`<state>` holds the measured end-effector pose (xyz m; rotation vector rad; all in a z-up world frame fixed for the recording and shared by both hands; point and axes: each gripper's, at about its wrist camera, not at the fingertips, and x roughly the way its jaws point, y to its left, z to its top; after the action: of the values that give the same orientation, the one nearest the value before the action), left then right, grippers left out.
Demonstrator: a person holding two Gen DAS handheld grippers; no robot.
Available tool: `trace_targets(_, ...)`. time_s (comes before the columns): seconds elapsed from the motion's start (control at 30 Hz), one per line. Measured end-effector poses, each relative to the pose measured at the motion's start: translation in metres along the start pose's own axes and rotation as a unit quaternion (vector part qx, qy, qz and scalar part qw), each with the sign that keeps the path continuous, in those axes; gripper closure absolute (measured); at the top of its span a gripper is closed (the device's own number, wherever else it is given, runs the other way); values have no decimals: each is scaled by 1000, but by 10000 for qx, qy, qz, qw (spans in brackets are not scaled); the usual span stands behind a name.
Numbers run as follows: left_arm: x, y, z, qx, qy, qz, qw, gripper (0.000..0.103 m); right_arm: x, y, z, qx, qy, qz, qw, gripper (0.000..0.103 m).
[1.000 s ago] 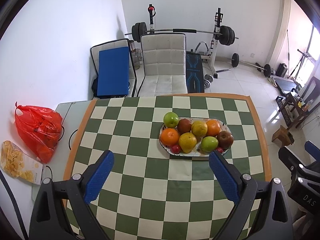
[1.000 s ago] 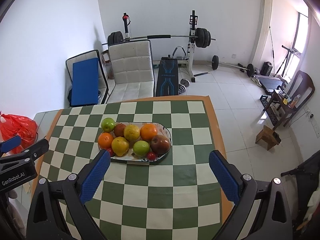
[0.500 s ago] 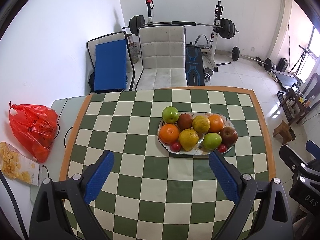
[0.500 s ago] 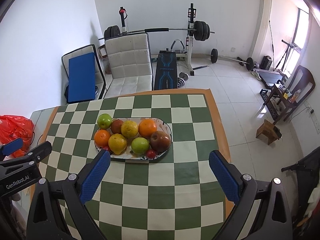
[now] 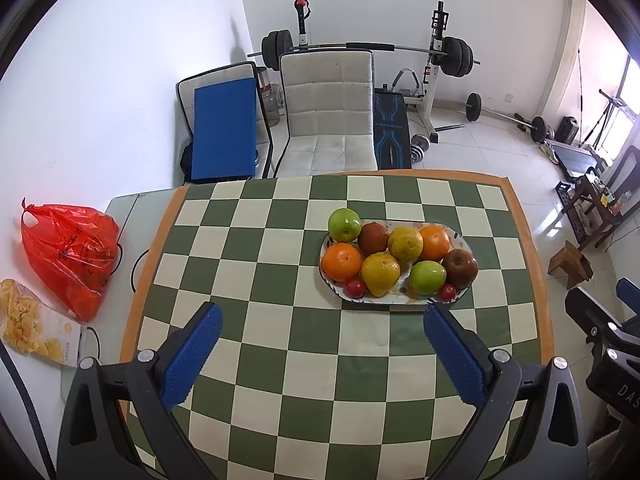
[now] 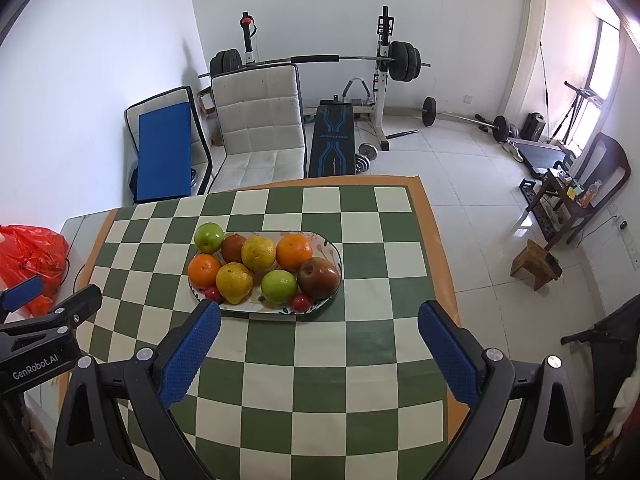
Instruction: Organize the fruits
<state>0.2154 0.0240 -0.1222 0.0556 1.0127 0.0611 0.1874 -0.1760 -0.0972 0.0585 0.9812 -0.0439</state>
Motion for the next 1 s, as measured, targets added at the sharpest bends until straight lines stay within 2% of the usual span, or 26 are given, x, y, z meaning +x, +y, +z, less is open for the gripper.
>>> trace_targets(1.0,-17,-10,-1,28,-48,-41,10000,0,-17,-9,-4,-1,-31,44,10000,2)
